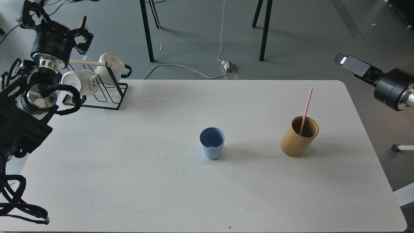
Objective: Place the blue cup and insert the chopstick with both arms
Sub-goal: 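Release the blue cup and retract the left arm to rest, then reach the right gripper to the straw in the tan cup and grasp it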
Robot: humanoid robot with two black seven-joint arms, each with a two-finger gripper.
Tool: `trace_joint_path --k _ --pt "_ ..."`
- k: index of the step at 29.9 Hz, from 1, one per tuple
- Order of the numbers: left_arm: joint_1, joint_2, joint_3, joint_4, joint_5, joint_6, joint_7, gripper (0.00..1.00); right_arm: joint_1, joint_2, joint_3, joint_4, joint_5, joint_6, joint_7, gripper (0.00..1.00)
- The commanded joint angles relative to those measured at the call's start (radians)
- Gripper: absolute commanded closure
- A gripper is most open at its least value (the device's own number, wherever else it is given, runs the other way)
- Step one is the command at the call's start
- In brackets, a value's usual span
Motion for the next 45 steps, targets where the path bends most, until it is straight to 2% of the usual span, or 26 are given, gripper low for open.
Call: trace_joint_path --k 1,6,8,13,16,19,25,33,38,45 --pt "0.001 -0.008 0.000 0.004 0.000 0.000 -0.003 0.00 -0.004 0.082 -0.074 -0.047 -0.134 -0.026 -0.005 0.14" --pt "0.009 -0.008 0.000 0.006 0.000 0.000 -0.003 0.00 -0.007 0.193 -0.111 -0.153 -0.223 -0.026 -0.044 0.25" --pt "0.012 -0.008 0.000 0.006 0.001 0.000 -0.003 0.00 -0.009 0.213 -0.115 -0.182 -0.240 -0.026 -0.044 0.32" --pt "0.016 -0.005 0.000 0.010 0.001 0.000 -0.003 0.00 -0.004 0.279 -0.154 -0.238 -0.247 -0.024 -0.045 0.40" --pt "0.018 -0.005 0.000 0.027 0.001 0.000 -0.003 0.00 -0.006 0.297 -0.171 -0.268 -0.245 -0.024 -0.050 0.47" --pt "0.016 -0.005 0.000 0.032 0.001 0.000 -0.003 0.00 -0.007 0.317 -0.177 -0.285 -0.244 -0.024 -0.056 0.60" --pt "0.016 -0.005 0.000 0.032 0.003 0.000 -0.003 0.00 -0.007 0.325 -0.177 -0.285 -0.245 -0.024 -0.056 0.72" --pt "0.013 -0.005 0.000 0.033 0.003 0.000 -0.003 0.00 -0.004 0.316 -0.178 -0.272 -0.250 -0.016 -0.056 0.99" --pt "0.013 -0.003 0.000 0.033 0.003 0.000 -0.003 0.00 0.000 0.277 -0.172 -0.233 -0.248 -0.021 -0.056 0.99" --pt "0.010 0.003 0.002 0.033 0.004 0.000 -0.003 0.00 0.075 0.087 -0.158 -0.049 -0.247 -0.020 -0.059 0.99"
